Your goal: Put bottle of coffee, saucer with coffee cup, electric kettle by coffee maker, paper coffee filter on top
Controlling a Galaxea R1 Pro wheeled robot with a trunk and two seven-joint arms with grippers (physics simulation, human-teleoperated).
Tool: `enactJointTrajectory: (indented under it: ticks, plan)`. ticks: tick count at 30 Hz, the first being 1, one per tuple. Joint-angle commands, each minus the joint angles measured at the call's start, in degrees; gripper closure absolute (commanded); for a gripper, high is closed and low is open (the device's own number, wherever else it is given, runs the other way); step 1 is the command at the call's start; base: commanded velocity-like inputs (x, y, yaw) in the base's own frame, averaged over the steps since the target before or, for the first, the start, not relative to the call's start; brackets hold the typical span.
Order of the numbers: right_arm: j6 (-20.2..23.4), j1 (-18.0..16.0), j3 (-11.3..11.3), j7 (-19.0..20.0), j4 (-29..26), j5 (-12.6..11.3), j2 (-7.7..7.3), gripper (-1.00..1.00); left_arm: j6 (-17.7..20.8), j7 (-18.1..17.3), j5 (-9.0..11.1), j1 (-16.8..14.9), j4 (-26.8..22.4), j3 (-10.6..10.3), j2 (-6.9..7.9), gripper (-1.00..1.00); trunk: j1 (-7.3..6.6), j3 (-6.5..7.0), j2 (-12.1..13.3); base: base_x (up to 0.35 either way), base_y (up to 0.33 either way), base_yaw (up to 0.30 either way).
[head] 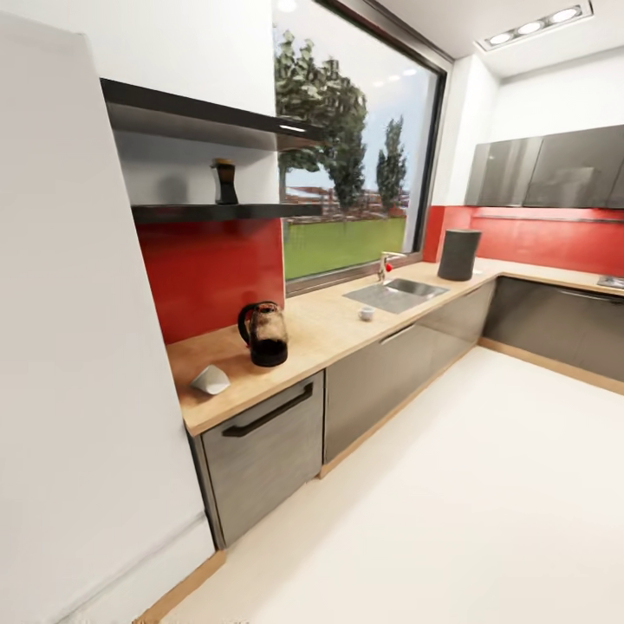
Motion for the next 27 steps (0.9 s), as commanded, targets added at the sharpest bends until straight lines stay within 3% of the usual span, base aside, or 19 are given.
enactJointTrajectory:
  ticks: [1, 16, 27]
  plan:
    - [-0.2, 0.0, 0.0, 0.0, 0.0, 0.0, 0.0, -1.0, -0.1, 0.0, 0.1, 0.0, 0.0, 0.0, -0.01, -1.0, 0.01, -0.08, -0.1, 0.003, -0.289, 0.279]
    - [-0.2, 0.0, 0.0, 0.0, 0.0, 0.0, 0.0, -1.0, -0.2, -0.5, -0.2, -0.1, 0.0, -0.2, 0.2, -1.0, 0.01, -0.08, -0.1, 0.006, -0.057, 0.279]
    - [-0.2, 0.0, 0.0, 0.0, 0.0, 0.0, 0.01, -1.0, -0.8, -0.1, 0.0, -0.1, 0.0, 0.0, 0.19, -1.0, 0.01, -0.08, -0.1, 0.27, -0.111, 0.279]
